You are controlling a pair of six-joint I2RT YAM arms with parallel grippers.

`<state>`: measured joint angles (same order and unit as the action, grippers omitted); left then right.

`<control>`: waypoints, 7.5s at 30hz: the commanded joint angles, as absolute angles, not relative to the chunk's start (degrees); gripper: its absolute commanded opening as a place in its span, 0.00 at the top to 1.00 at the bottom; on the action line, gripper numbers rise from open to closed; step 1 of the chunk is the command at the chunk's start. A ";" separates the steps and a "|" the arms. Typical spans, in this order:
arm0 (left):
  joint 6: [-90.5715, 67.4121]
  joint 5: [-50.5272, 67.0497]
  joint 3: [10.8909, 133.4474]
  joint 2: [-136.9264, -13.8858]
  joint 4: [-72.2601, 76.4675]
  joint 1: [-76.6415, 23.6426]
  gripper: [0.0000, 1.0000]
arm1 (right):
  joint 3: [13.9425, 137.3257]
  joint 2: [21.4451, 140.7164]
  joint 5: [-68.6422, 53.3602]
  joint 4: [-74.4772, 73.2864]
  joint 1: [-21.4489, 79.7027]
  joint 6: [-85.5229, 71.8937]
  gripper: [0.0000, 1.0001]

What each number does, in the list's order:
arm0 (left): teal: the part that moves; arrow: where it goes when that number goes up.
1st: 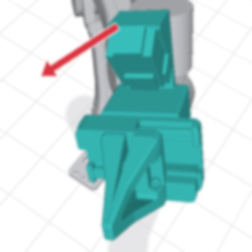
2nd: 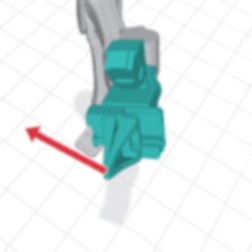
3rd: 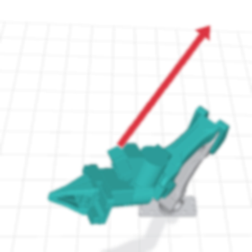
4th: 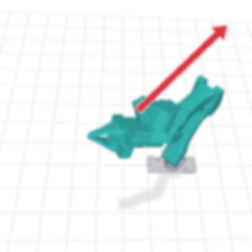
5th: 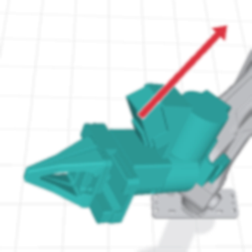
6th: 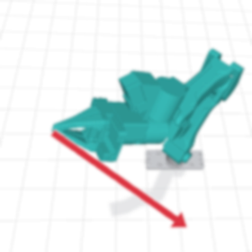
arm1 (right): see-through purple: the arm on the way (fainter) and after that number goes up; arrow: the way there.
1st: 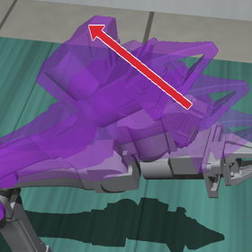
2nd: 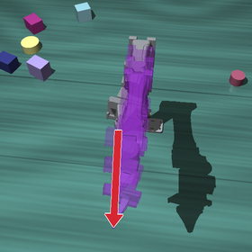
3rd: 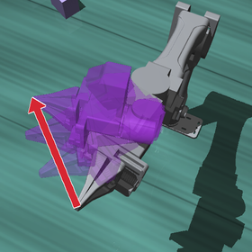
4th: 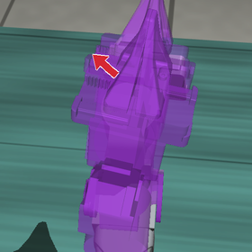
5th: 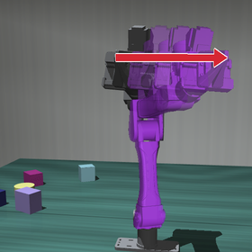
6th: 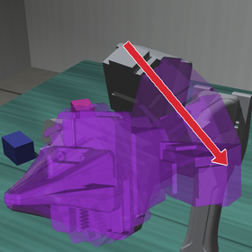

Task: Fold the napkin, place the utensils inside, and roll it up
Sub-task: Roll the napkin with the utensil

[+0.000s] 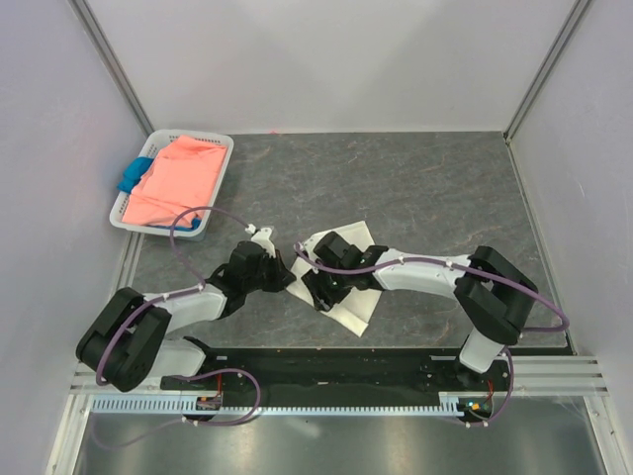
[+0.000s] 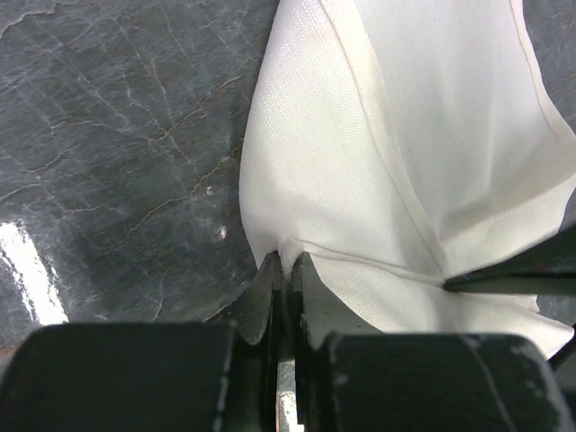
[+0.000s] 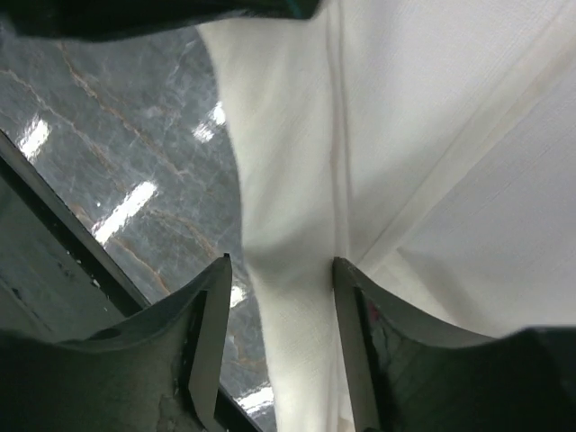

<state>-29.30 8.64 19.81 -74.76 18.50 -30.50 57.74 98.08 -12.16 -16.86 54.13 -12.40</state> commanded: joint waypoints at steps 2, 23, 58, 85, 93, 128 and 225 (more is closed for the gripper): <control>-27.95 6.59 21.62 -76.99 14.77 -30.06 0.98 | 61.00 92.12 3.22 -22.06 61.85 -10.99 0.35; -27.77 7.29 23.73 -79.28 12.04 -30.06 0.98 | 56.43 95.89 34.73 -10.90 79.10 -6.33 0.32; -27.94 9.59 22.06 -74.10 14.15 -30.06 0.64 | 52.12 105.38 10.91 -10.28 67.51 -5.45 0.66; -34.81 6.57 6.16 -36.48 10.36 -30.06 0.08 | 54.93 106.43 -39.27 -14.15 53.71 -10.81 0.89; -33.31 13.01 4.66 -43.23 18.53 -30.15 0.09 | 56.69 111.26 -51.41 -14.85 48.26 -12.39 0.89; -36.83 17.32 12.56 -61.61 5.98 -31.11 0.83 | 62.05 118.22 -55.20 -17.84 41.31 -14.59 0.89; -34.19 17.23 8.09 -44.73 7.91 -30.06 0.32 | 60.73 112.85 -49.31 -24.78 49.05 -0.53 0.81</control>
<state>-35.31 15.16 8.60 -43.62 3.44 -30.13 59.44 109.23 -47.79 -22.87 49.63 -2.72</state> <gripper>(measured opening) 0.690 0.188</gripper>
